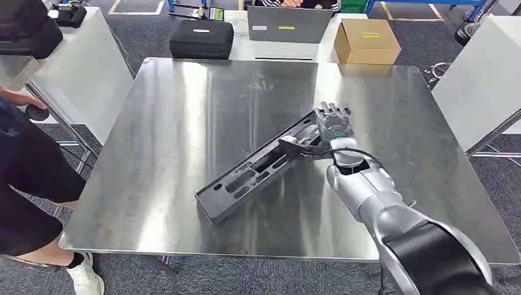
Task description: Take the parts from the cabinet and place them on the table.
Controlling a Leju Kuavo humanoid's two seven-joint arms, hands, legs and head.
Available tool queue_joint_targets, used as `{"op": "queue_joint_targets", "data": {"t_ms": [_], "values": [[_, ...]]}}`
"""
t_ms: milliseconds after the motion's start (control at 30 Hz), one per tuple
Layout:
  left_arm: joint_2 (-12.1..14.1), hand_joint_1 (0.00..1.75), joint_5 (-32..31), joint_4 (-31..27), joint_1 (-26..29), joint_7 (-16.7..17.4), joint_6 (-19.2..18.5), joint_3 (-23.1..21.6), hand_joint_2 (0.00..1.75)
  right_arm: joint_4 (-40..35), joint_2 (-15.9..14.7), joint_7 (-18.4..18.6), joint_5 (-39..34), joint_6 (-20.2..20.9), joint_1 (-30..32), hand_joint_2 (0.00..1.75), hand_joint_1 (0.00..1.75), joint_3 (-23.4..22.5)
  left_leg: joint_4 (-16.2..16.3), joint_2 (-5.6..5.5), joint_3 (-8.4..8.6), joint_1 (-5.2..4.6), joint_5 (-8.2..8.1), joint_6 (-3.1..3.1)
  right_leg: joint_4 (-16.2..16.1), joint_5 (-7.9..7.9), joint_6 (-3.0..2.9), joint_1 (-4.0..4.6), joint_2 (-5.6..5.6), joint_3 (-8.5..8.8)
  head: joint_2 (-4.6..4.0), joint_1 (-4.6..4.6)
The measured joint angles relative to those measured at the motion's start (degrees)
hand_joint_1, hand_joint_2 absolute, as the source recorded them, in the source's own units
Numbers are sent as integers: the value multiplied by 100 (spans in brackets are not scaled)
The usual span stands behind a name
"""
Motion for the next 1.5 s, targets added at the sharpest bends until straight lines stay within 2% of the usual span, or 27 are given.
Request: {"op": "queue_joint_targets", "data": {"t_ms": [100,200,367,433,533,633,767,1267,1500], "values": [[0,0,-7,0,0,-26,-2,0,0,13,-205,111,44,308,-70,0,0,-46,0,-1,1,0,0,0,0,0,1,0,0,0,0,-4],[2,0,-7,0,6,-33,-7,0,0,15,-367,135,85,450,-135,0,0,-94,0,-2,1,0,0,0,0,0,1,1,-2,3,0,-2],[2,0,-7,0,6,-39,-9,0,0,15,-494,159,103,515,-190,0,0,-107,0,3,7,1,0,0,0,1,1,1,-1,7,0,-2],[2,0,-13,2,6,-39,-9,0,0,20,-509,183,109,678,-218,0,0,-107,0,1,9,2,0,0,0,0,1,1,-1,7,0,-4],[4,0,-13,0,9,-39,-9,0,0,42,-542,155,144,1321,-337,0,0,-107,0,-1,9,2,0,0,1,0,1,1,-2,10,0,-2],[13,0,-11,0,8,-37,-9,0,0,72,-544,-103,125,2165,-513,0,0,-135,-1,2,10,1,0,0,1,0,1,1,-1,13,0,-2],[24,0,7,0,7,-37,-9,0,0,76,-491,-350,230,2599,-666,0,0,-124,0,5,10,1,0,0,1,0,1,1,0,12,0,-2],[28,0,4,0,7,-59,39,0,0,76,-422,-682,286,2863,-735,0,0,-105,0,1,11,1,0,0,1,0,1,1,-1,14,0,-2],[28,0,4,0,7,-57,44,0,0,79,-358,-782,262,2756,-709,0,0,-105,0,4,12,2,0,0,1,0,1,2,-1,14,0,-2]]}}
